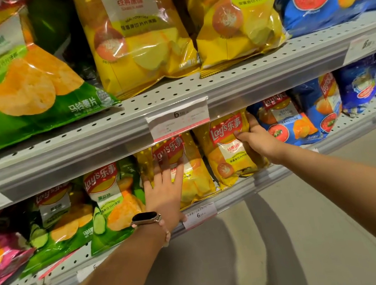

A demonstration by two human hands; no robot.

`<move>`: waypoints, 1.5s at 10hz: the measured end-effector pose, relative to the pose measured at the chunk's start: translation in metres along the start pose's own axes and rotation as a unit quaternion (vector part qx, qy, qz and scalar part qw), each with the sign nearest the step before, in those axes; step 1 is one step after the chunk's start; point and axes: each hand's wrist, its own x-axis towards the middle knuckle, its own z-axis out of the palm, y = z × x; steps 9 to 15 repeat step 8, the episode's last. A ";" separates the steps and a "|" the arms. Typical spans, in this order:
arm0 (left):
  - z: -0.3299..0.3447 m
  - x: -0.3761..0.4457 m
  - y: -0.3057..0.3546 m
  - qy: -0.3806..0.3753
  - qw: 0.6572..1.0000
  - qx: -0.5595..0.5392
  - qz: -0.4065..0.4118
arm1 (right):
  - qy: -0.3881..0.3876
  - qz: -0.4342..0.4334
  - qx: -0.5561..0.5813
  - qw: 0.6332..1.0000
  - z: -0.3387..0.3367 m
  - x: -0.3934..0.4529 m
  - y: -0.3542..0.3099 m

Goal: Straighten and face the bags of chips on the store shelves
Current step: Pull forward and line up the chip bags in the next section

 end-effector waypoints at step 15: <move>-0.064 -0.017 -0.030 0.013 0.962 -0.273 -0.015 | 0.190 -0.085 -0.229 0.951 0.013 -0.051 -0.005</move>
